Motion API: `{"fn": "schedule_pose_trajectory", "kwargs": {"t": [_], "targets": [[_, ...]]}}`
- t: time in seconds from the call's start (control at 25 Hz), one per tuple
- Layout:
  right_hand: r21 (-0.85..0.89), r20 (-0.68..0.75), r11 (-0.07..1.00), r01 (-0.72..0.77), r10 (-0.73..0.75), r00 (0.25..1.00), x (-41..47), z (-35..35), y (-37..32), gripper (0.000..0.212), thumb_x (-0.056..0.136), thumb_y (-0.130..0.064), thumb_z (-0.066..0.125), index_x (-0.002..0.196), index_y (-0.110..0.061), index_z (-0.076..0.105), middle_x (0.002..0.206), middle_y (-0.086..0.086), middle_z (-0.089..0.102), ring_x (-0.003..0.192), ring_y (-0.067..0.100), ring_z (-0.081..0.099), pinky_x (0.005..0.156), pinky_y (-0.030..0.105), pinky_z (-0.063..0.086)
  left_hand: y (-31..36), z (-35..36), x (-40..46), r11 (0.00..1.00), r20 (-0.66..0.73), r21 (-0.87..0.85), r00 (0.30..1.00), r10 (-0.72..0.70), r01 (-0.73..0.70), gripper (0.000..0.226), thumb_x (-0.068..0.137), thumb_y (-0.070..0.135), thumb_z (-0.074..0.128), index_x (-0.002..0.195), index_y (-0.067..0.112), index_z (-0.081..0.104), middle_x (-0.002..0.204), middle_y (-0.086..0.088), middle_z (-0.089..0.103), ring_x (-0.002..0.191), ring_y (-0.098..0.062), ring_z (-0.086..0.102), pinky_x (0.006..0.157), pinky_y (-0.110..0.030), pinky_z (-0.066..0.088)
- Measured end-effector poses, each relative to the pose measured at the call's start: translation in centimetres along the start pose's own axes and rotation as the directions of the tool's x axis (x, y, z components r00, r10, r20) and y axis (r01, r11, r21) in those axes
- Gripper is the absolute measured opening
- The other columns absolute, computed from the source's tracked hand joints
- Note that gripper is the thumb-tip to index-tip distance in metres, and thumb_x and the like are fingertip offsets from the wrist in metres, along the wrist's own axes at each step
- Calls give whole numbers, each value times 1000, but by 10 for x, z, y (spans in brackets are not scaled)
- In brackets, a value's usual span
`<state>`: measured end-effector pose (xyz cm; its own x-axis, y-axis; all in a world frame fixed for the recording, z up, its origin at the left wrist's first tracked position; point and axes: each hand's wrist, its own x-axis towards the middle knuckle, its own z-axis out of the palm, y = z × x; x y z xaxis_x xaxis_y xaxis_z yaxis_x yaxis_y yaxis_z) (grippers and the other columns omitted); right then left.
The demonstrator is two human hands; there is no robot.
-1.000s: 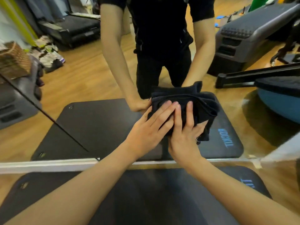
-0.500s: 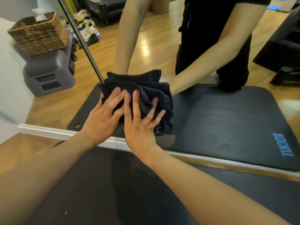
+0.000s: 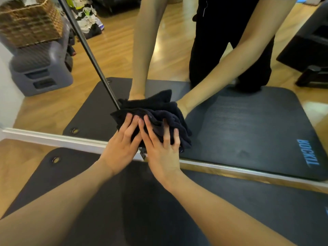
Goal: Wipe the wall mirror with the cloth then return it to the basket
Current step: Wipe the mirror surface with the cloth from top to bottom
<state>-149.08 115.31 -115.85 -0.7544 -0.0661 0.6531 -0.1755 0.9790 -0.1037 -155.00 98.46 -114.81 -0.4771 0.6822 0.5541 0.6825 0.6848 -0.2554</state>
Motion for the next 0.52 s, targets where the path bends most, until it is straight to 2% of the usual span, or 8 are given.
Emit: {"fn": "schedule_pose_trajectory", "kwargs": {"t": [0.12, 0.24, 0.36, 0.44, 0.52], "targets": [[-4, -31, 994, 109, -109, 994, -4, -7, 26, 65, 106, -17, 37, 166, -28, 14, 171, -10, 25, 152, 28, 26, 124, 49, 26, 19, -1, 2, 998, 112, 7, 992, -57, 57, 78, 94, 2, 67, 156, -11, 22, 159, -39, 20, 149, -60, 18, 128, -59, 10], [-93, 29, 977, 191, -189, 981, -13, -25, 64, 71, 102, -18, 45, 166, -31, 16, 170, -12, 27, 154, 23, 23, 125, 44, 23, 52, -8, 16, 998, 168, -22, 984, -62, 66, 81, 94, 12, 68, 155, -14, 22, 157, -43, 21, 150, -61, 10, 128, -59, 4], [-160, 37, 962, 220, -216, 976, -25, -47, 107, 69, 102, -23, 49, 164, -33, 21, 168, -14, 31, 153, 20, 26, 124, 42, 25, 103, -9, 43, 987, 122, -90, 985, -120, 131, 87, 88, 18, 75, 154, -12, 26, 157, -42, 17, 151, -59, 5, 130, -50, 1], [-183, 35, 957, 224, -221, 975, -39, -63, 142, 65, 104, -23, 49, 163, -34, 25, 166, -16, 34, 151, 20, 29, 123, 41, 27, 135, -8, 65, 986, 84, -130, 992, -89, 100, 81, 90, 22, 71, 152, -10, 30, 157, -39, 16, 153, -55, 2, 130, -50, 6], [-211, 12, 963, 169, -171, 985, -55, -90, 187, 60, 106, -20, 44, 162, -35, 30, 165, -16, 36, 146, 21, 33, 120, 40, 31, 170, -3, 93, 985, 43, -171, 999, 24, -17, 71, 91, 24, 58, 149, -9, 34, 155, -36, 20, 155, -50, -2, 123, -56, 22]]}}
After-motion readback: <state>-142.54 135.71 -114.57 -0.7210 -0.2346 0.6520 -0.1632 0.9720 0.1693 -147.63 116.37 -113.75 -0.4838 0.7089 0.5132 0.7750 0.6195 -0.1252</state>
